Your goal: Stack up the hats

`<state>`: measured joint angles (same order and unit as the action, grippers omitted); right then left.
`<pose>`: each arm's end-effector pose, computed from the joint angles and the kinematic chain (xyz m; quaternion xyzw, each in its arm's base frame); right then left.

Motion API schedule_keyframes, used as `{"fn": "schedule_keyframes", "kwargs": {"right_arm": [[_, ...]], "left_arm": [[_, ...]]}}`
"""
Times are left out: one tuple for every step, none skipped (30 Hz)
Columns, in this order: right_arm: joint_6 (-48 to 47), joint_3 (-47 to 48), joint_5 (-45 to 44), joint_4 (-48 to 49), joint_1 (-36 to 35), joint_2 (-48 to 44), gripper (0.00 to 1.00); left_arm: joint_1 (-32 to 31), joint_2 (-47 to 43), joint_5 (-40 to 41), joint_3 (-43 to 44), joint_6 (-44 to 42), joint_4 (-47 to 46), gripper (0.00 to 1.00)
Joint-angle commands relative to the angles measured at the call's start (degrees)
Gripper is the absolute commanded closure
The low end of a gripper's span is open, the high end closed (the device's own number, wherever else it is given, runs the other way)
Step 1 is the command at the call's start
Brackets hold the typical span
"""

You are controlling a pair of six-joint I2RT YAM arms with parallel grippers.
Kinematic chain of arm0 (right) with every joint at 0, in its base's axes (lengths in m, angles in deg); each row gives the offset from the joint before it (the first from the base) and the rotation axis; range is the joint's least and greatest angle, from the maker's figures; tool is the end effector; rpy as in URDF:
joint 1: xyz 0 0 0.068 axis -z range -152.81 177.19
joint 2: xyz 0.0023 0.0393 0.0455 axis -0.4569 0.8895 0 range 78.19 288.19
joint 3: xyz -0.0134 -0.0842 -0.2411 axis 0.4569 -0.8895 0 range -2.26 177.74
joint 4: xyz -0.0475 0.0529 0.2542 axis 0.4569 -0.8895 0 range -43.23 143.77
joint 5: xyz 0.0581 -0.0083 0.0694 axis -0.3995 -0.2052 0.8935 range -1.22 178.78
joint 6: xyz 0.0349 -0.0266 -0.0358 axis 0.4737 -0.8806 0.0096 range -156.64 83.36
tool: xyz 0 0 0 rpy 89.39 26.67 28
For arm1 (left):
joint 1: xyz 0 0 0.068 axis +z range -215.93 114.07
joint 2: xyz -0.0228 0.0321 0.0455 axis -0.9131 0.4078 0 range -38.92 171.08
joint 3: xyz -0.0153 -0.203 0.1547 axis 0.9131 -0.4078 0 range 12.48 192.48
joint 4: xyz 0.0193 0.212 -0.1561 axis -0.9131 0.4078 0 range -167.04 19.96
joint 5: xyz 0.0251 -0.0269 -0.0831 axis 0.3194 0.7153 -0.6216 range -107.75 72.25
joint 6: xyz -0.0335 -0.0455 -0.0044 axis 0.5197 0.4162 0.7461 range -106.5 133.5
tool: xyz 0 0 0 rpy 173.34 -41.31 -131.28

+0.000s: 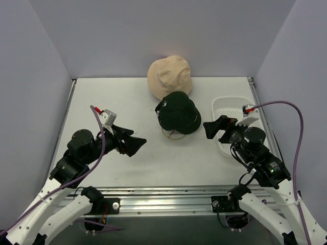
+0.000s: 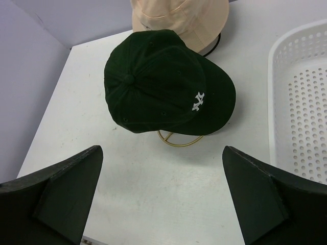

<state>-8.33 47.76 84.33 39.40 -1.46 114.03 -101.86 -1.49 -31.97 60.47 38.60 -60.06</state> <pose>0.1412 0.0736 0.3762 0.0254 0.7078 0.3122 0.6332 0.1308 -0.1068 0.3550 0.1519 0.7287 -0.4153 0.5229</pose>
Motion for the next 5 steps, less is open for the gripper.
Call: {"fn": "schedule_keyframes", "kwargs": {"right_arm": [[0.34, 0.08, -1.62, 1.10, -0.45, 0.02, 0.00], [0.25, -0.01, -1.44, 1.19, -0.45, 0.02, 0.00], [-0.10, -0.10, -0.92, 1.36, -0.54, -0.15, 0.00], [-0.10, -0.27, -0.83, 1.36, -0.45, -0.24, 0.00], [-0.19, -0.19, -0.83, 1.28, -0.54, -0.24, 0.00]], "left_arm": [[-0.11, -0.60, -1.16, -0.44, 0.39, -0.89, 0.06], [-0.11, -0.69, -1.16, -0.44, 0.39, -0.80, 0.06], [-0.11, -0.87, -1.08, -0.44, 0.39, -0.80, 0.06], [-0.11, -0.95, -0.99, -0.53, 0.47, -0.89, 0.06], [-0.11, -1.13, -0.55, -0.53, 0.47, -0.63, 0.06]]}}
